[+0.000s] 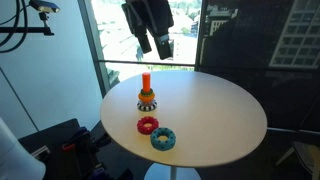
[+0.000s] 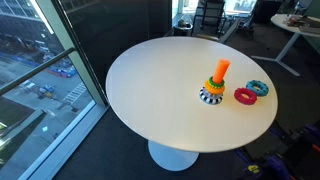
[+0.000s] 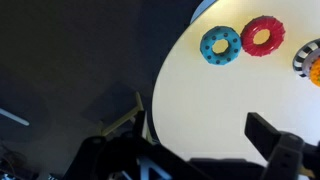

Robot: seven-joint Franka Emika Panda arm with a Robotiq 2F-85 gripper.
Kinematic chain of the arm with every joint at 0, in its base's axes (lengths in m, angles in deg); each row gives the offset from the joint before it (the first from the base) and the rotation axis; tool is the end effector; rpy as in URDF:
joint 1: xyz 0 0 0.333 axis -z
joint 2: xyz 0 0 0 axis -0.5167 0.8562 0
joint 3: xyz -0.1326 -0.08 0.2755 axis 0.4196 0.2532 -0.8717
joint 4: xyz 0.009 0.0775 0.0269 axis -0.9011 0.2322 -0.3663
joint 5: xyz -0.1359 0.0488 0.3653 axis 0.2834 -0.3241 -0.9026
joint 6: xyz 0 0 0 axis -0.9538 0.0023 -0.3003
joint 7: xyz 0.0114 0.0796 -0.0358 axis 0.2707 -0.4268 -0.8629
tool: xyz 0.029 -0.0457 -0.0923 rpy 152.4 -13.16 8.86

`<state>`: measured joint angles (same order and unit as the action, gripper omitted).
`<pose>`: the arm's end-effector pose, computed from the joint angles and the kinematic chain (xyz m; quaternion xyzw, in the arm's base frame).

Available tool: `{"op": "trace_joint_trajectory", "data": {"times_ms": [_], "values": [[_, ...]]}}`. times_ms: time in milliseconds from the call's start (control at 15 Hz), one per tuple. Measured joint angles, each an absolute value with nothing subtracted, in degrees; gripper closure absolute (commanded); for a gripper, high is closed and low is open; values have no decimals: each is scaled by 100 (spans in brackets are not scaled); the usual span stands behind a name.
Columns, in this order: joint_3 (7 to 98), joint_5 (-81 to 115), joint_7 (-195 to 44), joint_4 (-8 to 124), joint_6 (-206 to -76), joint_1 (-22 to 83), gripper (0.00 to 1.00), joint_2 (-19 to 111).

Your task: Put the pink circular object on the orange object

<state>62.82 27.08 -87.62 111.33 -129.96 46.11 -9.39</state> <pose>0.3202 -0.2003 0.5107 0.9821 -0.1257 0.1250 0.0635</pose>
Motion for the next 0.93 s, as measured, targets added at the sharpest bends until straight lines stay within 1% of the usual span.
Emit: {"op": "trace_joint_trajectory", "data": {"times_ms": [667,933], "values": [[6263,2700,-8761,11132,-12995,4593,0,-928],[6160,2633,-8752,11117,-12991,4431,0,-852]]}}
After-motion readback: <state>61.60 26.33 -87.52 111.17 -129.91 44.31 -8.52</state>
